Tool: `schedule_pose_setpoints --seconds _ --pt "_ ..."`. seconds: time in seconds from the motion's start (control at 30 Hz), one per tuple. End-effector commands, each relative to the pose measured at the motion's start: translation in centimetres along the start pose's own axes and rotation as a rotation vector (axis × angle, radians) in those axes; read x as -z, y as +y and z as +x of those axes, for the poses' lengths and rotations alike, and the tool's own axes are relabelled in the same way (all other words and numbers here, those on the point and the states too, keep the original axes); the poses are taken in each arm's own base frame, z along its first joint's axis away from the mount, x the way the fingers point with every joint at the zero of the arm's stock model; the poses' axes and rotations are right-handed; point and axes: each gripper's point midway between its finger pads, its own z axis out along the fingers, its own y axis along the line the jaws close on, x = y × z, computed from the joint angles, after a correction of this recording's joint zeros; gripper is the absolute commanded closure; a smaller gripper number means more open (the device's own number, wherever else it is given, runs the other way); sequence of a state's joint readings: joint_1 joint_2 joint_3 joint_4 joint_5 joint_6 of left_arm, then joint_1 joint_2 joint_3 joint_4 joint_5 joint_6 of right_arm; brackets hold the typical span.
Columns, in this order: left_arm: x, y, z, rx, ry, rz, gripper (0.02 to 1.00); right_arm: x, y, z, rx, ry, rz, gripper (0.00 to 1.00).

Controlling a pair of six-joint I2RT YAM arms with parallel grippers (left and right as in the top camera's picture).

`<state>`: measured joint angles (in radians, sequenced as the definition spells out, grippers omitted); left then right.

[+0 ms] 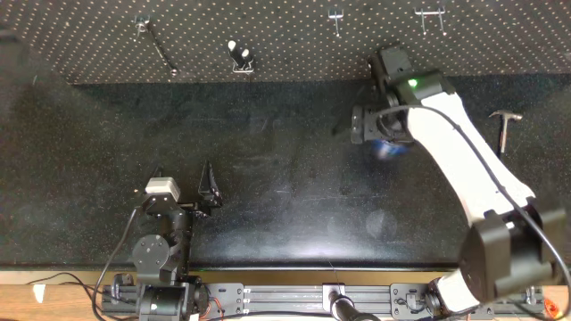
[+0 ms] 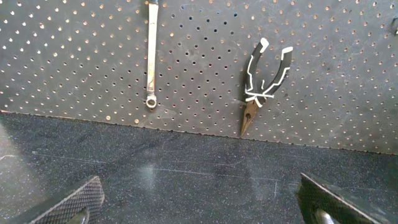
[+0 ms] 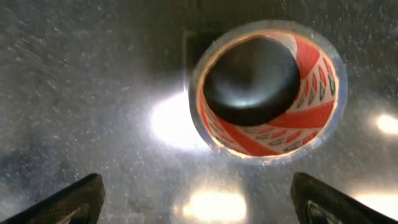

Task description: Place Tools Onto Pegboard

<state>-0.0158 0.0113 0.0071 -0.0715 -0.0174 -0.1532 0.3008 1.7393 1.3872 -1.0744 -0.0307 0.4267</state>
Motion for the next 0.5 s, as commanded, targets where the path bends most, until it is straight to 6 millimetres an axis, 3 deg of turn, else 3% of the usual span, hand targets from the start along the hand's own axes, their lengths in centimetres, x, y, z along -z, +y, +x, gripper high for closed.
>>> schedule_pose_setpoints --seconds 0.03,0.33,0.5 --pt "0.0 -0.1 0.1 -0.016 0.003 0.007 0.023 -0.3 0.7 -2.1 -0.028 0.028 0.003 0.025" --pt "0.0 -0.1 0.1 -0.016 0.003 0.007 0.023 -3.2 0.4 -2.6 -0.05 0.088 -0.006 0.025" --pt "0.0 -0.1 0.1 -0.016 0.003 0.007 0.023 -3.8 -0.3 -3.1 -0.039 0.07 0.041 0.025"
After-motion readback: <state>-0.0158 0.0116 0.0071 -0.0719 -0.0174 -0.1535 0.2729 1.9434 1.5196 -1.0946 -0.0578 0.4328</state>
